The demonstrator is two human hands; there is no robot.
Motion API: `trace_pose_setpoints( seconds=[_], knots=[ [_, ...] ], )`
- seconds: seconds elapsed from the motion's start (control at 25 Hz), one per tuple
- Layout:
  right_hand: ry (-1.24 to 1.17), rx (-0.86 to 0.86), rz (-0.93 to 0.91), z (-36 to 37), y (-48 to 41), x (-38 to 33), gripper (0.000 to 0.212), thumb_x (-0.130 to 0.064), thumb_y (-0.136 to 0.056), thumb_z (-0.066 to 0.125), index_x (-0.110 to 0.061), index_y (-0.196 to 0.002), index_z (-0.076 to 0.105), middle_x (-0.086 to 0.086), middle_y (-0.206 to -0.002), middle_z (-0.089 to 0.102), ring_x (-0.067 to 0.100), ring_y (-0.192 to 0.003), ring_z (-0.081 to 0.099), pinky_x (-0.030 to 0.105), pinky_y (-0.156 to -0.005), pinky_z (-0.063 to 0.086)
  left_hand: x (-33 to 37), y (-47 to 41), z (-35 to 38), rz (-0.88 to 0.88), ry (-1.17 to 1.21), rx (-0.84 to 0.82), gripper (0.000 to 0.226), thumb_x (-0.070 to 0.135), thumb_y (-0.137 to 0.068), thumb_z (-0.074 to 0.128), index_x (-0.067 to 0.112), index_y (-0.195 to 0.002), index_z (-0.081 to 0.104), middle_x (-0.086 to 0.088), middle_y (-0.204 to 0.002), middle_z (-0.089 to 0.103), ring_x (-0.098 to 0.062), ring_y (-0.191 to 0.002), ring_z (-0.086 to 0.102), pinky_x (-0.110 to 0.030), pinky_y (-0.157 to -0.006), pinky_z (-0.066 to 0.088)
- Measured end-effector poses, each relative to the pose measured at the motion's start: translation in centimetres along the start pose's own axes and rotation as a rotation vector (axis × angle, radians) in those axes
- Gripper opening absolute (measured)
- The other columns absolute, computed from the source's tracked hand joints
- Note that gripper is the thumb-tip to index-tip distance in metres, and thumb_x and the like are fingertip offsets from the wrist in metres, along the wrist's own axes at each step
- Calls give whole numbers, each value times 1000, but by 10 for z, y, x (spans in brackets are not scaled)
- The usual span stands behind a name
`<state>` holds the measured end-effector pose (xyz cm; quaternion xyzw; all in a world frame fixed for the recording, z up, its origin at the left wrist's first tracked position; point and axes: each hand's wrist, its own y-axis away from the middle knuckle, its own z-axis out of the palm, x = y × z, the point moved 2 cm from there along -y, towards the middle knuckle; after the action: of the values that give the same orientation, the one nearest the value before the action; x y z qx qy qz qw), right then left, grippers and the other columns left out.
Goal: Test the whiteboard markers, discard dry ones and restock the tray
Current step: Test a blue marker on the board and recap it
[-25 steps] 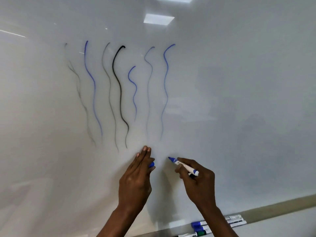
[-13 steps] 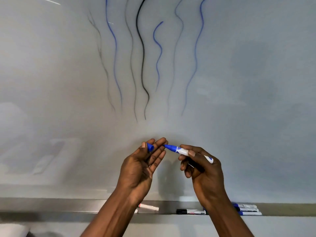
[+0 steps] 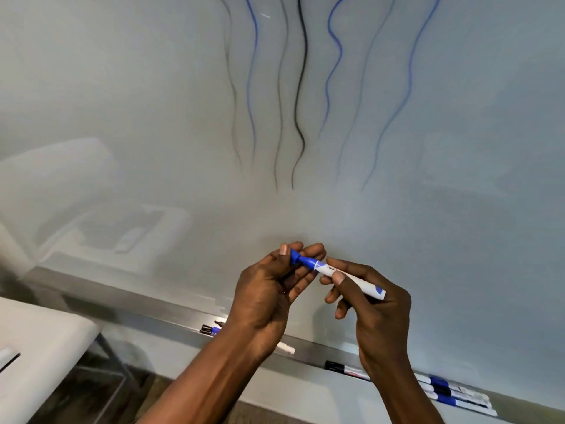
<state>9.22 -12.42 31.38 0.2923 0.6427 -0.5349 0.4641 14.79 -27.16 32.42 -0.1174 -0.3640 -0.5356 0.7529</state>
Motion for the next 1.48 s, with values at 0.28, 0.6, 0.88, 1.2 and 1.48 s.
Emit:
trace_pose_setpoints(
  seconds=[0.28,0.6,0.88,1.2,1.48],
  knots=[
    [225,-81,-81,14,34,28,18,-34,-91,75,-24,-105,72,-17,-87,74,12,-70,71,20,-58,57,-29,17,-21,174,-239,161,33,21,-108,57,-7,-121,68,-15,-109,83,-32,-103,81,-37,-98,64],
    [91,-153,253,55,71,62,13,-32,-91,74,-19,-93,77,-5,-79,75,14,-64,65,23,-55,49,-39,45,-80,241,-295,334,29,20,-111,57,-7,-115,67,-16,-108,83,-38,-99,80,-44,-98,64],
    [-324,-331,681,135,99,63,12,-9,-97,69,3,-102,69,7,-61,45,15,-47,32,24,-44,25,2,66,-152,368,-416,429,26,16,-111,57,-7,-115,68,-15,-103,83,-28,-100,82,-31,-90,64],
    [0,-664,688,238,188,108,8,-11,-98,71,-3,-98,73,7,-68,66,8,-49,53,19,-45,39,20,120,-312,233,-510,724,21,21,-107,67,1,-108,74,-10,-92,84,-24,-92,83,-45,-95,65],
    [462,-1025,610,277,285,173,6,-18,-95,72,-20,-89,73,-3,-73,78,6,-64,71,31,-68,55,-12,175,-445,-50,-992,880,23,37,-97,79,16,-86,77,11,-53,57,-6,-53,54,-26,-58,39]
  ],
)
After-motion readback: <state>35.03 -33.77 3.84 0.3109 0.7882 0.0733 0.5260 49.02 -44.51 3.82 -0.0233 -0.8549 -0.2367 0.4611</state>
